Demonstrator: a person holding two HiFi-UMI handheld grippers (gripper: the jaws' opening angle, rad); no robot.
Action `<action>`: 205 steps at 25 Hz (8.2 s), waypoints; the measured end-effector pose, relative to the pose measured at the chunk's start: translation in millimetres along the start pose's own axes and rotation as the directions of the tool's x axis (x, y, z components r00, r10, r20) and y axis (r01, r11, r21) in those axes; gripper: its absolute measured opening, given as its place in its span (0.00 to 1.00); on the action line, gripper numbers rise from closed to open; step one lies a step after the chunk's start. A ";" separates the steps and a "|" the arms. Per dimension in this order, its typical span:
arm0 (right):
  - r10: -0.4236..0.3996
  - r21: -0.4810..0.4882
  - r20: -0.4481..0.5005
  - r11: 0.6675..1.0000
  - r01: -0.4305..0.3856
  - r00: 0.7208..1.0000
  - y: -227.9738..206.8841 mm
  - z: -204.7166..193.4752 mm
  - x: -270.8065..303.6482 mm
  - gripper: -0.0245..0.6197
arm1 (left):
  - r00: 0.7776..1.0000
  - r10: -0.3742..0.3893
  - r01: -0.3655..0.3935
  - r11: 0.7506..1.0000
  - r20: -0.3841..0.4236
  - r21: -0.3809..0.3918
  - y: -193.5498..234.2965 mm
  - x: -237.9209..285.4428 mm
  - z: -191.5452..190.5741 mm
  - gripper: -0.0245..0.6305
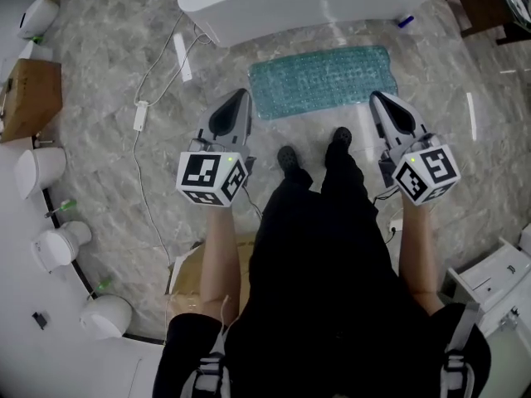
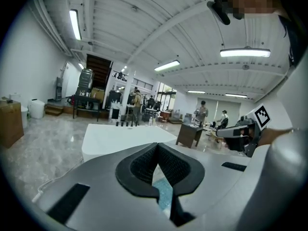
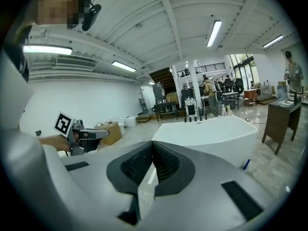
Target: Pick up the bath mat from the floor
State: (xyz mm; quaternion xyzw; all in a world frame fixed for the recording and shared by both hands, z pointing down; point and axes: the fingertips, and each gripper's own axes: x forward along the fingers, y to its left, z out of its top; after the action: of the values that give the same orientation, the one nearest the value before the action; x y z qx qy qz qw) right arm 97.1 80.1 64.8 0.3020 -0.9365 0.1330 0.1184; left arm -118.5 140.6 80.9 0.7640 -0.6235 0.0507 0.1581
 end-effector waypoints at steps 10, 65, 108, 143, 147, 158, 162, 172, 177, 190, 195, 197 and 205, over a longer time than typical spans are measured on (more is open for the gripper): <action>0.067 -0.010 -0.027 0.998 -0.067 0.997 -37.4 11.5 38.3 0.06 | 0.999 0.032 -0.032 0.999 -0.004 -0.013 -2.2 46.1 8.6 0.05; 0.266 0.167 -0.326 0.961 -0.222 0.907 -145.3 -214.4 307.0 0.06 | 0.916 0.030 -0.084 0.989 -0.400 -0.118 106.6 272.5 -240.5 0.05; 0.313 0.369 -0.452 0.918 -0.145 0.835 -160.6 -647.9 459.9 0.06 | 0.715 0.069 -0.397 0.859 -0.695 -0.323 304.6 407.7 -849.0 0.26; 0.326 0.442 -0.453 0.890 -0.108 0.830 -173.6 -692.6 469.1 0.06 | 0.537 0.218 -0.501 0.860 -0.815 -0.101 366.8 441.0 -954.8 0.75; 0.331 0.444 -0.455 0.889 -0.111 0.827 -173.8 -694.3 468.7 0.06 | 0.537 0.230 -0.511 0.854 -0.812 -0.096 366.4 441.6 -953.7 0.75; 0.343 0.449 -0.453 0.885 -0.121 0.823 -172.8 -694.3 468.8 0.06 | 0.584 0.176 -0.475 0.866 -0.793 -0.158 353.0 447.4 -949.3 0.74; 0.346 0.450 -0.452 0.884 -0.125 0.822 -172.5 -694.3 469.9 0.06 | 0.596 0.104 -0.408 0.893 -0.796 -0.188 337.5 452.6 -947.8 0.58; 0.344 0.432 -0.437 0.891 -0.141 0.831 -177.1 -684.4 476.7 0.06 | 0.572 0.104 -0.376 0.915 -0.814 -0.147 327.9 449.3 -927.8 0.23; 0.350 0.363 -0.453 0.912 -0.188 0.820 -177.4 -677.1 473.5 0.06 | 0.582 0.087 -0.346 0.927 -0.809 -0.148 309.8 444.2 -899.8 0.21; 0.279 0.278 -0.424 0.945 -0.170 0.861 -193.1 -571.9 431.3 0.06 | 0.611 -0.014 -0.175 0.973 -0.791 -0.153 216.8 443.1 -771.8 0.13; 0.235 0.255 -0.385 0.957 -0.141 0.892 -209.5 -496.5 409.1 0.06 | 0.627 -0.047 -0.167 0.967 -0.778 -0.193 176.6 443.1 -702.9 0.12; 0.216 0.248 -0.375 0.960 -0.127 0.902 -216.2 -468.7 393.9 0.06 | 0.627 -0.066 -0.158 0.965 -0.776 -0.210 153.8 442.3 -675.7 0.12; 0.157 0.207 -0.342 0.974 -0.088 0.927 -235.4 -371.8 340.2 0.06 | 0.668 -0.173 -0.040 0.963 -0.724 -0.267 65.2 455.2 -557.4 0.10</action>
State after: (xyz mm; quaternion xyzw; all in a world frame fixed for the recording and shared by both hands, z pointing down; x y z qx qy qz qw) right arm 21.6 -166.6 557.6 0.2235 -0.8999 0.2805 0.2483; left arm -16.0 -127.1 744.1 0.6721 -0.4778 0.2681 0.4980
